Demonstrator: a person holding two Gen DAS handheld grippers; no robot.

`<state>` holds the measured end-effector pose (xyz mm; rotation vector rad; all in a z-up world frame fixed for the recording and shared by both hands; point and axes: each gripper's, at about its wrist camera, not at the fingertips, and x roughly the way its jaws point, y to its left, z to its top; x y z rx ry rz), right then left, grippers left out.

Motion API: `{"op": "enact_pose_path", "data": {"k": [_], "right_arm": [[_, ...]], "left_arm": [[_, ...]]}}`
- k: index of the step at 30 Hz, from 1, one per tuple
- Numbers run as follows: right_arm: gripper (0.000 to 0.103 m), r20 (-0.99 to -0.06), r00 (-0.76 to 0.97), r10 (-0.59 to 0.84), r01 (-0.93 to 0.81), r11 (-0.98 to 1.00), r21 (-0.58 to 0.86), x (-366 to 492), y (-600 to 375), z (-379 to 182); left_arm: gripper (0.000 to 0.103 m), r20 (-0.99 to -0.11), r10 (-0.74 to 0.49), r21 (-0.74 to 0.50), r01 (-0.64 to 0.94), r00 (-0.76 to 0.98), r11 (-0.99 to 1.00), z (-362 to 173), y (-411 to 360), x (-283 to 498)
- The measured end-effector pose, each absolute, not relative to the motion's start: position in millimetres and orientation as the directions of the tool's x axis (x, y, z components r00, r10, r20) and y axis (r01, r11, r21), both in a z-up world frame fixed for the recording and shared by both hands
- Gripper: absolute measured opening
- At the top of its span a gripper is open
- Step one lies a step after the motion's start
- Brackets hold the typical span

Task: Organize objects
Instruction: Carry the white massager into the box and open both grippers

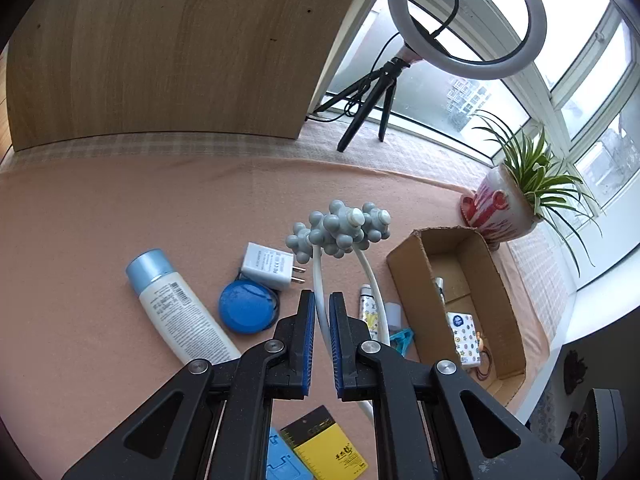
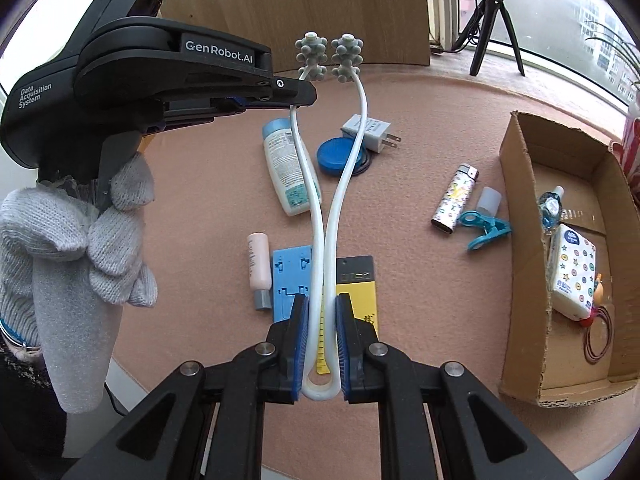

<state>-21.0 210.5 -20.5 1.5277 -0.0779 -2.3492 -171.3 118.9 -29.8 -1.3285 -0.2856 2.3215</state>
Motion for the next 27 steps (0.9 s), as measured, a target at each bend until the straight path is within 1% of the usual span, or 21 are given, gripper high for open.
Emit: {"op": "enact_pose_path", "data": {"k": [10, 19, 26, 27], "right_arm": [[0.012, -0.872, -0.416, -0.259, 0.147, -0.965, 0.216, -33, 291, -22], [0.012, -0.873, -0.431, -0.228, 0.065, -0.973, 0.222, -38, 354, -27], [0.012, -0.876, -0.430, -0.218, 0.017, -0.972, 0.233, -44, 396, -32], [0.012, -0.876, -0.434, -0.211, 0.014, -0.974, 0.228, -45, 400, -32]], "left_arm": [[0.008, -0.753, 0.521, -0.386, -0.372, -0.401, -0.844, -22, 220, -180], [0.008, -0.768, 0.531, -0.371, -0.428, -0.358, -0.824, -29, 300, -186], [0.009, -0.772, 0.534, -0.357, -0.460, -0.344, -0.813, -32, 348, -189], [0.011, -0.771, 0.535, -0.357, -0.461, -0.346, -0.812, -32, 352, -189]]}}
